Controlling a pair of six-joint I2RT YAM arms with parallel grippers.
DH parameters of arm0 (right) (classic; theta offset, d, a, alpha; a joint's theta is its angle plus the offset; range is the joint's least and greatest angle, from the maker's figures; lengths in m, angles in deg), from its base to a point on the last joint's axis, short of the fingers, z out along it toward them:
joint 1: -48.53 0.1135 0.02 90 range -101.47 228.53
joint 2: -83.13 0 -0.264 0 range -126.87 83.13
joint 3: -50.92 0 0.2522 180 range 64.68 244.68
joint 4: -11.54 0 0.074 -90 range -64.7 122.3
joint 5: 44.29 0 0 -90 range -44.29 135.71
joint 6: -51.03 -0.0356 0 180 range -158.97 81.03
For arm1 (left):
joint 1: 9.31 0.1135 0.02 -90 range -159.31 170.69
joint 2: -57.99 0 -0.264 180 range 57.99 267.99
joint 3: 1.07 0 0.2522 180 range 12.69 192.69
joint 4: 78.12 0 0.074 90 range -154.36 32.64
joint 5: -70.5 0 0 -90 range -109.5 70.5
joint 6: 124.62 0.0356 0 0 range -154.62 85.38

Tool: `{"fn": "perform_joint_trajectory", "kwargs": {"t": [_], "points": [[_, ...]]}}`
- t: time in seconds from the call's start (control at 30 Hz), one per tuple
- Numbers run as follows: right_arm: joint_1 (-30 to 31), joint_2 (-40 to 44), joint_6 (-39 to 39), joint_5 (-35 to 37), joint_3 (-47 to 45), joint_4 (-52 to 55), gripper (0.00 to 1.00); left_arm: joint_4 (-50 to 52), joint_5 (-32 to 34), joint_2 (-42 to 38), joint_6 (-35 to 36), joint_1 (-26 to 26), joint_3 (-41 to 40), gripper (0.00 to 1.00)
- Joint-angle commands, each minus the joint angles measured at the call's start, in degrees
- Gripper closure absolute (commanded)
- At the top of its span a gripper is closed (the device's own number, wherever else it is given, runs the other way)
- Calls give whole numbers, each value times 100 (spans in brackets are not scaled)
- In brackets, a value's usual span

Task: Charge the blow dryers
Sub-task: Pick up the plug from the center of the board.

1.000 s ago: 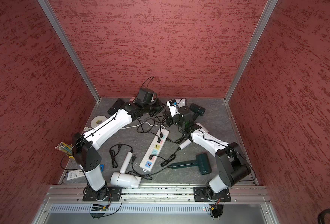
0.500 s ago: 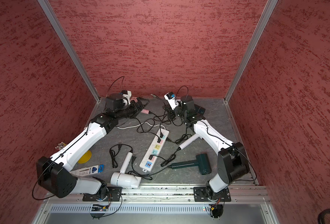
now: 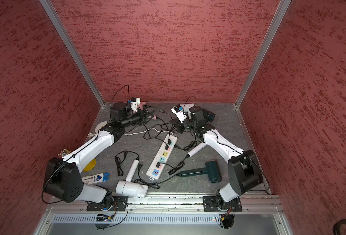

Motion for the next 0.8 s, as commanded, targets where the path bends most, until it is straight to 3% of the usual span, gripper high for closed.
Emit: {"fn": "perform_joint_trajectory", "kwargs": {"t": [0.0, 0.23, 0.37, 0.77], "points": [[202, 478, 462, 1087, -436, -1054, 100, 1054, 176, -147, -179, -108, 330, 9], [563, 745, 1169, 2308, -980, -1742, 100, 1905, 413, -280, -525, -102, 274, 15], [810, 790, 1500, 2738, -1143, -1974, 100, 2121, 94, 1, -629, -97, 458, 22], [1069, 671, 1793, 3208, -1200, -1772, 100, 1190, -252, 2, -1423, 26, -125, 30]]}}
